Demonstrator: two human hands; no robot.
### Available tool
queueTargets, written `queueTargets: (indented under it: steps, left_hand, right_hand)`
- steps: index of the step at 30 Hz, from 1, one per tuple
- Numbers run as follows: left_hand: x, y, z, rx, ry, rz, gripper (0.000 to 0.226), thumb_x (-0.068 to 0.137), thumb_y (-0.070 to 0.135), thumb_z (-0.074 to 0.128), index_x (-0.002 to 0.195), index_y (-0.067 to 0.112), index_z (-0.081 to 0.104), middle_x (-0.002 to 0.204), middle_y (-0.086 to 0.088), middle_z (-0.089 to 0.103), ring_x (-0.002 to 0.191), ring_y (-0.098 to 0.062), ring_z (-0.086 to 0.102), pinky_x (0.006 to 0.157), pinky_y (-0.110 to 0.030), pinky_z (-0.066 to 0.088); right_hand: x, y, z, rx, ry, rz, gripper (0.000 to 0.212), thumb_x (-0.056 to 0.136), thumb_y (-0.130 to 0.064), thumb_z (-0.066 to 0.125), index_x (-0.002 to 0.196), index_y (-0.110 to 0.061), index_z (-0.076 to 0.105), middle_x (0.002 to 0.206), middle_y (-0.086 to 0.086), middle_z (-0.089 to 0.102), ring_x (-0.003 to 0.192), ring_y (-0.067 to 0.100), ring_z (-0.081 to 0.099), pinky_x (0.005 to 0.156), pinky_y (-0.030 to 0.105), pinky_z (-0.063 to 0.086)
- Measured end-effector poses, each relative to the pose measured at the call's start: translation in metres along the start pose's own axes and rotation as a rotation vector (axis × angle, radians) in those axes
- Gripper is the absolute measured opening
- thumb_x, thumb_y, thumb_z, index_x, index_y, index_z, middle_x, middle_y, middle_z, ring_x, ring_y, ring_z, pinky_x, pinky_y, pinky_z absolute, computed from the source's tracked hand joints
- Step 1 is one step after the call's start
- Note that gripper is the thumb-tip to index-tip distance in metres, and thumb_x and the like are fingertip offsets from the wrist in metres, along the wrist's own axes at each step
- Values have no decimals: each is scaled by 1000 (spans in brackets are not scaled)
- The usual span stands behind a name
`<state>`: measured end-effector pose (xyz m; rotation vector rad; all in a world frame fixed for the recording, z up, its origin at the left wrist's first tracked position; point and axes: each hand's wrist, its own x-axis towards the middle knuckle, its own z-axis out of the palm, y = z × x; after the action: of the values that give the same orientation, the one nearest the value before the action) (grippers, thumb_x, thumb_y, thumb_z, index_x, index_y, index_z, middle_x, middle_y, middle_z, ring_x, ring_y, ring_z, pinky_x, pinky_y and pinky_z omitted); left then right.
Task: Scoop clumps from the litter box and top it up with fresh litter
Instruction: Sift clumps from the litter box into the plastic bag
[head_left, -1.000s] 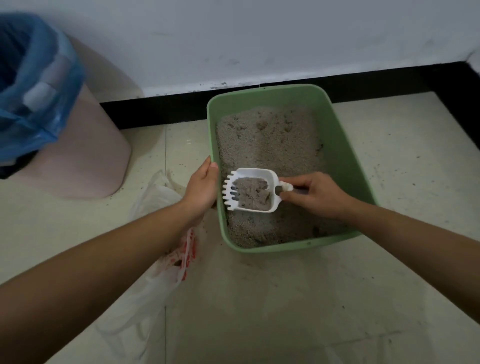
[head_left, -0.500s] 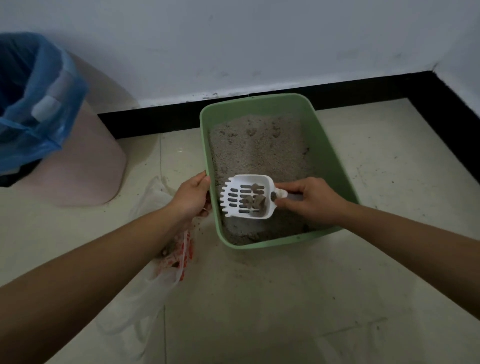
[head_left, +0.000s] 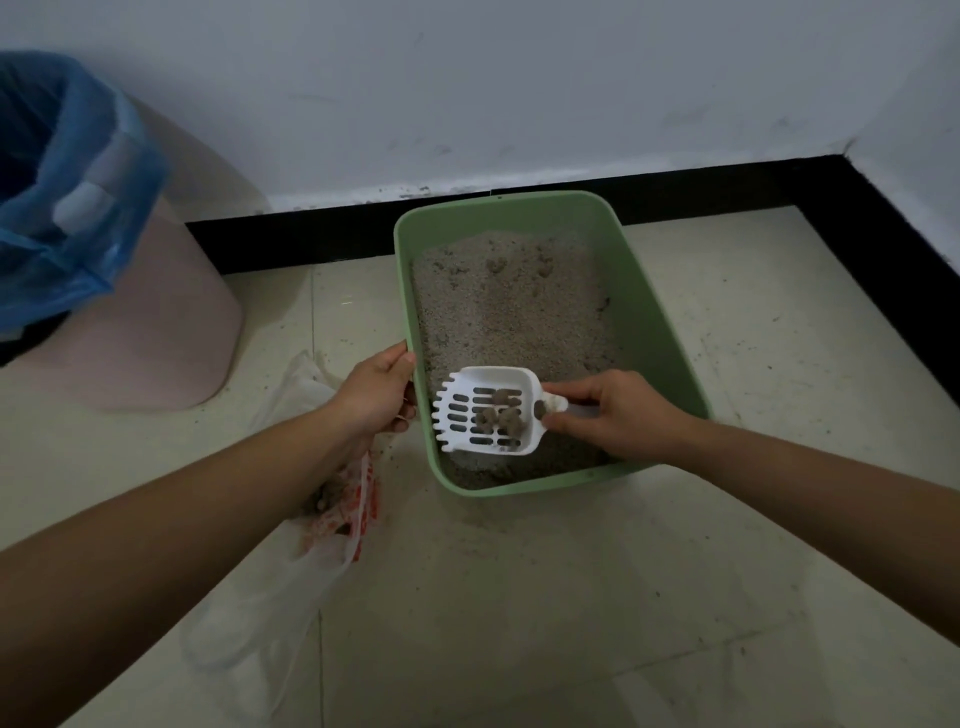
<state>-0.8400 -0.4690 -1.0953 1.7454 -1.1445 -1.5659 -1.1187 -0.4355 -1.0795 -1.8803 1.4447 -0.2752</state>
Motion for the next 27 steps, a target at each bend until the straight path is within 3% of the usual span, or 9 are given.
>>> queueTargets:
  steps: [4, 6, 10, 13, 15, 18, 21, 25, 27]
  left_hand:
    - [-1, 4, -4, 41, -5, 3, 33, 105, 27, 37, 133, 27, 55, 74, -4, 55, 57, -14, 49, 54, -27, 44]
    - [-3, 8, -9, 127, 43, 45, 33, 105, 23, 38, 133, 20, 55, 80, -4, 59, 62, -15, 53, 56, -27, 44]
    - [-1, 4, -50, 673, 318, 357, 35, 95, 21, 54, 130, 20, 56, 109, -7, 58, 95, -22, 59, 78, -29, 44]
    - [-4, -7, -86, 978, 387, 371, 68, 82, 28, 68, 143, 24, 39, 137, -12, 39, 127, -31, 37, 105, -44, 36]
    - [-8, -13, -101, 1093, 303, 181, 95, 76, 36, 76, 151, 26, 20, 147, -14, 23, 135, -35, 25, 110, -48, 30]
    - [-11, -24, -117, 1052, 225, 34, 105, 75, 25, 80, 154, 23, 11, 140, -19, 38, 122, -35, 45, 98, -43, 43]
    - [-11, -29, -125, 882, 253, 41, 81, 82, 3, 67, 151, 15, 27, 106, -12, 64, 98, -30, 61, 86, -38, 52]
    - [-8, -33, -132, 773, 311, 34, 63, 84, 2, 63, 142, 14, 42, 105, -11, 66, 91, -31, 66, 82, -38, 56]
    - [-7, -36, -137, 734, 323, 19, 61, 84, 0, 64, 140, 14, 45, 107, -11, 65, 89, -31, 66, 79, -37, 56]
  right_hand:
    - [4, -1, -1, 1, 25, 1, 40, 88, -37, 72, 127, -38, 64, 103, -17, 74, 87, 2, 69, 84, 39, 56]
    - [5, -3, -2, 4, 35, 3, 38, 87, -38, 72, 125, -40, 65, 100, -17, 74, 85, 6, 70, 82, 43, 56]
    - [11, -14, -14, 62, 114, 18, 35, 87, -44, 69, 122, -43, 65, 94, -8, 76, 79, 21, 72, 74, 46, 60]
    - [17, -41, -22, 90, 179, -3, 38, 88, -41, 69, 125, -36, 65, 90, -10, 75, 59, 5, 65, 60, 27, 59]
    - [23, -67, -22, 31, 218, -49, 40, 87, -46, 69, 124, -32, 67, 93, -10, 75, 74, 9, 70, 71, 37, 62]
    - [35, -112, -9, -215, 121, -117, 34, 91, -50, 62, 117, -28, 68, 96, -10, 73, 73, 7, 68, 62, 29, 58]
    - [49, -151, 21, -555, -45, -185, 21, 96, -42, 55, 102, -27, 67, 75, -10, 66, 57, 5, 60, 46, 18, 44]
    - [53, -183, 56, -931, -69, -371, 32, 90, -13, 57, 63, -16, 40, 55, -3, 40, 46, 11, 39, 47, 24, 30]
    - [50, -195, 65, -1036, -63, -459, 34, 85, -2, 55, 61, -17, 37, 53, -3, 37, 48, 15, 40, 53, 27, 29]
